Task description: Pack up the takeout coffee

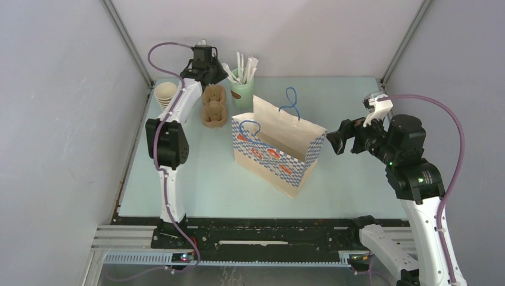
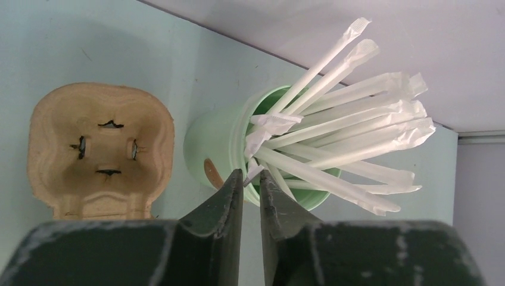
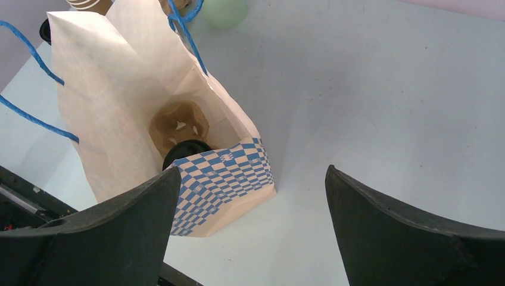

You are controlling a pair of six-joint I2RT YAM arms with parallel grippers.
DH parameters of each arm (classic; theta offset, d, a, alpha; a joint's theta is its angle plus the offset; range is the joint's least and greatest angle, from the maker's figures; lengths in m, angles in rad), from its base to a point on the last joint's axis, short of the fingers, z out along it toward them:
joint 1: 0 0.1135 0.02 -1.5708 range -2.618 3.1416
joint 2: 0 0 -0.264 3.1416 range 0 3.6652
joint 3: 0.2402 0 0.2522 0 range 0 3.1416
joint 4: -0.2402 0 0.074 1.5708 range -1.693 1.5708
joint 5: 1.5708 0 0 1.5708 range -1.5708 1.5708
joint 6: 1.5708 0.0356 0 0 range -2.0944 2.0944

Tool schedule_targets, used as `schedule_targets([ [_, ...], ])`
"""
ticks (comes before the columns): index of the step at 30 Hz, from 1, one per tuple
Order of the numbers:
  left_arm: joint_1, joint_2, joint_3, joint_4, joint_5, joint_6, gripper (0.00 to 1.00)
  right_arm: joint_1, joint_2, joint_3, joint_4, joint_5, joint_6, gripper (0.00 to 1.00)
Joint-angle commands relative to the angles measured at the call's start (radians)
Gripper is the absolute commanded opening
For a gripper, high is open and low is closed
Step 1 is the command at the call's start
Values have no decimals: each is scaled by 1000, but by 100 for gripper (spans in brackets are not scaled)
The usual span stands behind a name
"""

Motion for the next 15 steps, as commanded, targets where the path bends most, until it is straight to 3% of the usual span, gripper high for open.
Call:
schedule_targets([
  [1, 1, 10, 69, 41, 32, -8, 18, 7, -13, -1, 30, 2, -22, 100],
  [6, -5, 2, 90, 31, 31, 5, 3, 12, -17, -1, 29, 4, -24, 100],
  [15, -11, -63, 110, 16, 13, 19, 0, 17, -24, -3, 27, 28, -33, 100],
])
